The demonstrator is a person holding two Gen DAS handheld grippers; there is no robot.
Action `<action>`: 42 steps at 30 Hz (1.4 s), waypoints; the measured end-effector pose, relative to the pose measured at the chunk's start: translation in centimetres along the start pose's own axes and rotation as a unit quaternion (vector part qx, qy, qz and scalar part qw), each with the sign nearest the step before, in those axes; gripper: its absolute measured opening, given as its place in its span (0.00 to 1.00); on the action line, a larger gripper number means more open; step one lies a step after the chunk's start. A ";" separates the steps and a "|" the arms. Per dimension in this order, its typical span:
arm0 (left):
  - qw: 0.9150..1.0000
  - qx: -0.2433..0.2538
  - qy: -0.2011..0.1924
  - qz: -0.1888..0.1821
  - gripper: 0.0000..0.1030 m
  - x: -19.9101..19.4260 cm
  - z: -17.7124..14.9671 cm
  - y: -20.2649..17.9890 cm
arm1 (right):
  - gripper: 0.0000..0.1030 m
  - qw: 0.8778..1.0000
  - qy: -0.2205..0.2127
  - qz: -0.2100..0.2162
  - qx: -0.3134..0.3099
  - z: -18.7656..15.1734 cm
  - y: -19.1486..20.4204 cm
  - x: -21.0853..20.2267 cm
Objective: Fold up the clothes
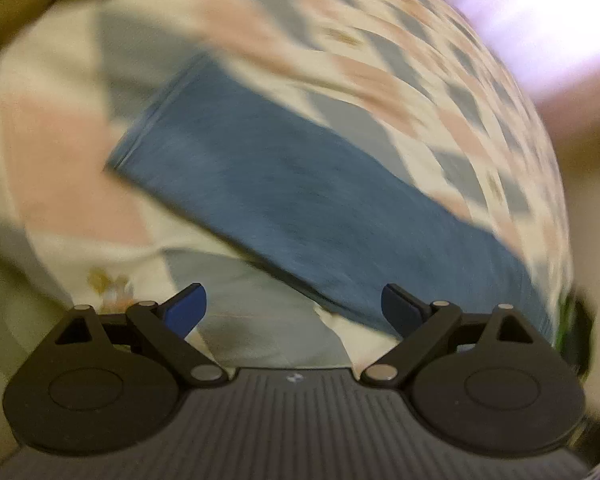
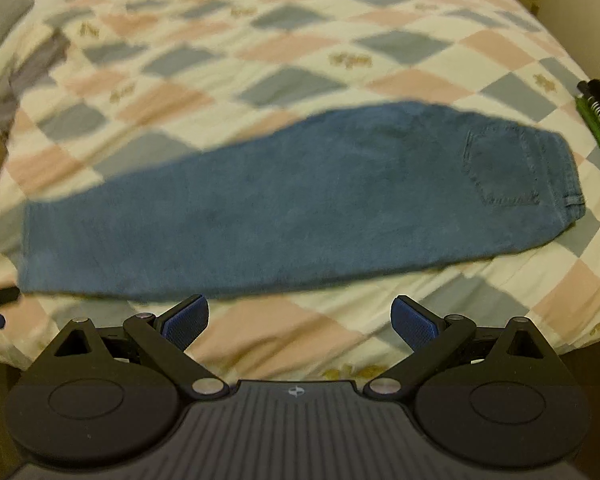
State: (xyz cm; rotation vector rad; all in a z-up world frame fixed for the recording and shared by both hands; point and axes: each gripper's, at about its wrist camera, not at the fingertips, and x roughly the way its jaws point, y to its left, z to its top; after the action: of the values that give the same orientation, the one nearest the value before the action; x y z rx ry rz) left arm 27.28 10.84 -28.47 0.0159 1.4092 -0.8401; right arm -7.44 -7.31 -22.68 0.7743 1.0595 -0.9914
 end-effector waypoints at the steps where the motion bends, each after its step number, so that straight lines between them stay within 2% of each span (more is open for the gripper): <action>1: 1.000 -0.030 -0.005 -0.005 0.89 0.6 0.2 1.5 | 0.97 1.000 0.014 -0.001 -0.006 -0.3 0.4 0.9; 3: 0.996 -0.080 -0.027 -0.015 0.89 1.5 0.6 4.4 | 0.97 0.999 0.032 -0.002 -0.020 -0.8 1.3 2.8; 6: 0.987 -0.136 -0.073 -0.038 0.87 2.8 1.4 7.9 | 0.97 0.998 0.054 0.001 -0.045 -1.4 3.0 5.7; 9: 0.972 -0.192 -0.117 -0.067 0.82 4.5 2.1 11.2 | 0.97 0.996 0.066 0.014 -0.058 -1.4 5.0 8.5; 11: 0.961 -0.224 -0.139 -0.090 0.74 5.7 2.4 13.1 | 0.97 0.995 0.070 0.025 -0.061 -1.3 6.1 10.0; 14: 0.954 -0.238 -0.154 -0.102 0.63 7.6 2.6 14.7 | 0.97 0.994 0.073 0.035 -0.070 -1.1 7.3 11.9; 16: 0.949 -0.237 -0.170 -0.120 0.61 8.4 2.5 15.4 | 0.97 0.994 0.072 0.035 -0.077 -0.9 7.6 12.8; 18: 0.942 -0.242 -0.186 -0.138 0.54 8.9 2.4 16.0 | 0.97 0.995 0.062 0.033 -0.076 -0.5 7.3 13.5; 22: 0.932 -0.251 -0.205 -0.163 0.53 10.2 2.4 16.6 | 0.97 0.996 0.058 0.030 -0.058 0.1 5.9 14.8; 26: 0.926 -0.258 -0.221 -0.167 0.48 10.9 2.4 16.6 | 0.97 0.997 0.061 0.024 -0.048 0.3 5.0 15.6; 27: 0.924 -0.259 -0.225 -0.167 0.45 11.0 2.4 16.6 | 0.97 0.997 0.062 0.023 -0.047 0.3 4.9 15.7; 28: 0.925 -0.256 -0.229 -0.163 0.30 11.0 2.6 16.2 | 0.97 0.997 0.063 0.023 -0.046 0.3 4.8 15.8; 29: 0.927 -0.249 -0.232 -0.159 0.18 10.8 2.7 15.9 | 0.97 0.997 0.062 0.024 -0.045 0.3 4.7 15.9; 32: 0.935 -0.217 -0.243 -0.139 0.07 9.8 3.3 14.2 | 0.97 0.997 0.060 0.027 -0.039 0.5 4.0 16.2; 33: 0.939 -0.200 -0.249 -0.128 0.06 9.1 3.5 13.3 | 0.97 0.997 0.061 0.029 -0.036 0.5 3.7 16.2; 35: 0.949 -0.125 -0.269 -0.106 0.06 7.2 3.9 9.9 | 0.97 0.997 0.057 0.032 -0.032 0.7 2.8 16.0; 37: 0.954 -0.031 -0.285 -0.092 0.06 5.5 3.9 5.3 | 0.97 0.998 0.051 0.035 -0.023 0.9 1.6 15.7; 38: 0.952 0.023 -0.291 -0.091 0.06 4.8 3.6 2.3 | 0.97 0.998 0.048 0.036 -0.018 1.0 0.9 15.5; 40: 0.946 0.101 -0.290 -0.105 0.06 4.3 2.7 -3.0 | 0.97 0.999 0.039 0.038 -0.003 1.2 -1.1 15.2; 42: 0.939 0.151 -0.278 -0.136 0.07 5.1 0.9 -8.1 | 0.97 0.999 0.029 0.040 0.010 1.6 -3.4 14.9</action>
State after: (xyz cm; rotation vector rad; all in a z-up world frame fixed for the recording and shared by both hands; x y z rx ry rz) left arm 23.50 2.01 -28.97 -0.1729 0.7501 -1.1765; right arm -7.57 -14.08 -36.48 0.8600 1.0606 -0.9172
